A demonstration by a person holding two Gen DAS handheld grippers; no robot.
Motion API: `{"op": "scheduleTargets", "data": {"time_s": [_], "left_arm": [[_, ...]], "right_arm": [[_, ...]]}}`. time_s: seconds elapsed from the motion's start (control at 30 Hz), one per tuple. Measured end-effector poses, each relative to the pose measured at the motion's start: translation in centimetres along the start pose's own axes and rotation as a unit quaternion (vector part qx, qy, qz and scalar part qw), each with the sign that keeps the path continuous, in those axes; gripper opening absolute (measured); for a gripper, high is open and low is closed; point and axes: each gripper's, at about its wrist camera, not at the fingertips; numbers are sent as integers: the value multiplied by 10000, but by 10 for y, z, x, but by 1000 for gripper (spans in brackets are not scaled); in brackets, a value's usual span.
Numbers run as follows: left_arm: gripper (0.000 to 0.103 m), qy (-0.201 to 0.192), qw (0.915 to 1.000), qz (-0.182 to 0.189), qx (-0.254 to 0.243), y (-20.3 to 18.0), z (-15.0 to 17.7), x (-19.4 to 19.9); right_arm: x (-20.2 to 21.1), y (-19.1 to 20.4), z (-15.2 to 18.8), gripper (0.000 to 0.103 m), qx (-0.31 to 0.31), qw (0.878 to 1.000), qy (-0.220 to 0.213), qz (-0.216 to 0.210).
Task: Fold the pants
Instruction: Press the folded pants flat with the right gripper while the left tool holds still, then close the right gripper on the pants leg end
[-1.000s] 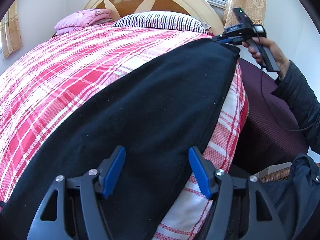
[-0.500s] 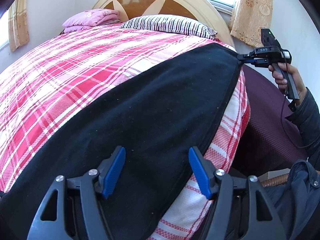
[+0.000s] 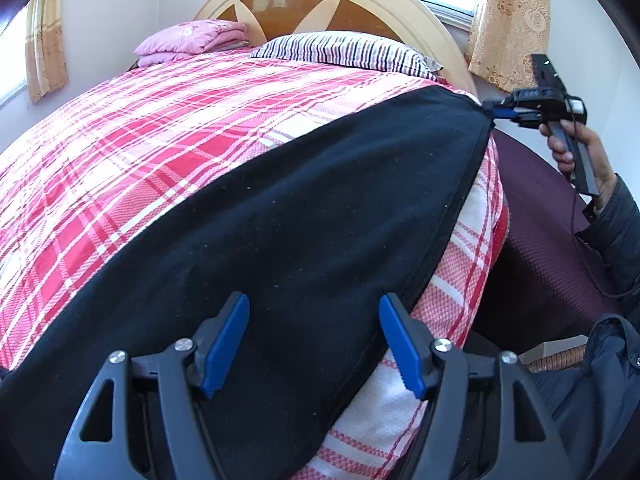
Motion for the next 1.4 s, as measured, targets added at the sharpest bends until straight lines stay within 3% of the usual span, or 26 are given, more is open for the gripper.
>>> {"op": "scheduleTargets", "data": {"time_s": [0.07,0.2,0.33,0.43,0.47,0.6,0.77,0.87,1.03,1.13,1.2,1.4], "left_arm": [[70,-79,9999,-75,-12,-1,0,4],[75,-262,9993,-246,105,4,-3,13],[77,-262,9985,-349,343,14,-2,14],[77,-165,9976,-403,540,22,3,12],[77,-119,9972,-406,612,24,5,10],[77,-34,9959,-358,836,31,11,5],[81,-11,9963,-413,758,25,12,6],[82,-15,9961,-437,766,24,12,8],[93,-60,9950,-505,861,30,13,10],[93,-75,9942,-617,882,31,13,13],[93,-139,9935,-736,862,32,13,18],[100,-161,9878,-1230,939,43,23,28]], "right_arm": [[16,11,0,52,94,9997,-208,-25],[27,58,10,52,605,9954,-310,-676],[2,105,36,52,1237,9836,263,-1289],[-24,120,54,52,1472,9817,614,-1038],[-37,117,58,52,1435,9823,865,-838],[-38,110,56,52,1360,9816,849,-1039],[-35,112,54,52,1409,9817,787,-1008],[-19,96,43,52,988,9887,476,-1026],[0,54,27,52,267,9963,29,-817],[-4,26,23,52,-246,9978,39,-609],[-8,16,24,52,-483,9960,123,-741],[-9,23,25,52,-298,9977,197,-581]]}}
Point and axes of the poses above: each gripper's, at about its wrist camera, not at the fingertips, and x roughly against the way its jaws point, y to its left, z to its underside, and after that the axes turned 1 degree about -x, right-handed
